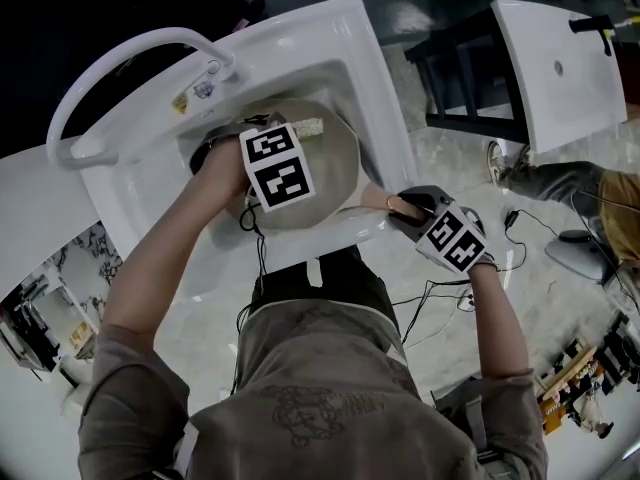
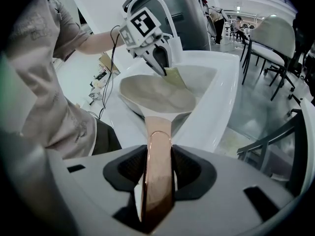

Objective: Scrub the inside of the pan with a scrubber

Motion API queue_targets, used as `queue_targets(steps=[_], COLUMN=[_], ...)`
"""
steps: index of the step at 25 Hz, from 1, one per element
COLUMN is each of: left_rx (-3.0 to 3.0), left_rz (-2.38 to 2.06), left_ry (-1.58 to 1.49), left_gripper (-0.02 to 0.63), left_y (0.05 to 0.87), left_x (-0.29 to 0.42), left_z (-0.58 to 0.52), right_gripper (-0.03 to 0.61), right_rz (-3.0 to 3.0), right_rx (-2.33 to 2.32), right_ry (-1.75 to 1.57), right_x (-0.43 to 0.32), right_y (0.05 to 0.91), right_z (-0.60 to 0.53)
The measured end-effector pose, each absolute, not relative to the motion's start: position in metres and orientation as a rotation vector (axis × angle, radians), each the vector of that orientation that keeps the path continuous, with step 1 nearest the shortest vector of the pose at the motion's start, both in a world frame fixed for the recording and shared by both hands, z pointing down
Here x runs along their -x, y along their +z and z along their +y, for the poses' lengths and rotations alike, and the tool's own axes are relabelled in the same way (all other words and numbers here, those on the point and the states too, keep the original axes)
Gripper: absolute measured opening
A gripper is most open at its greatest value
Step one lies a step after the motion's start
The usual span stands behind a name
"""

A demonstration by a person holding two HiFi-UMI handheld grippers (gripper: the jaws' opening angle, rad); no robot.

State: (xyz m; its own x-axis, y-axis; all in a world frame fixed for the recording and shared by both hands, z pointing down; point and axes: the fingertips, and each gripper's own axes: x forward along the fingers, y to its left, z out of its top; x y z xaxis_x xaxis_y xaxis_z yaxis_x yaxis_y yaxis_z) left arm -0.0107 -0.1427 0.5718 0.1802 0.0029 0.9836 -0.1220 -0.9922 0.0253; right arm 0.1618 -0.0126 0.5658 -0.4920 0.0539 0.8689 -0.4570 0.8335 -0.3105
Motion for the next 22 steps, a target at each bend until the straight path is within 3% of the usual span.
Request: queue_targets(steps=[10, 22], left_rx=[-2.119, -2.053], left_rz=[-0.408, -0.259], left_ry=[2.077, 1.904], left_gripper=[0.061, 0.063], left_y=[0.652, 0.691], left_x=[0.027, -0.010], left_z=[-0.166, -0.126], right_gripper=[0.163, 0.163], right_rz=[-2.003, -2.010], right_rx=[-0.297, -0.300], right_ry=[0.647, 0.647], right_x=[-0.162, -0.161], right_y=[0.566, 0.565], right_z=[-0.013, -0.012])
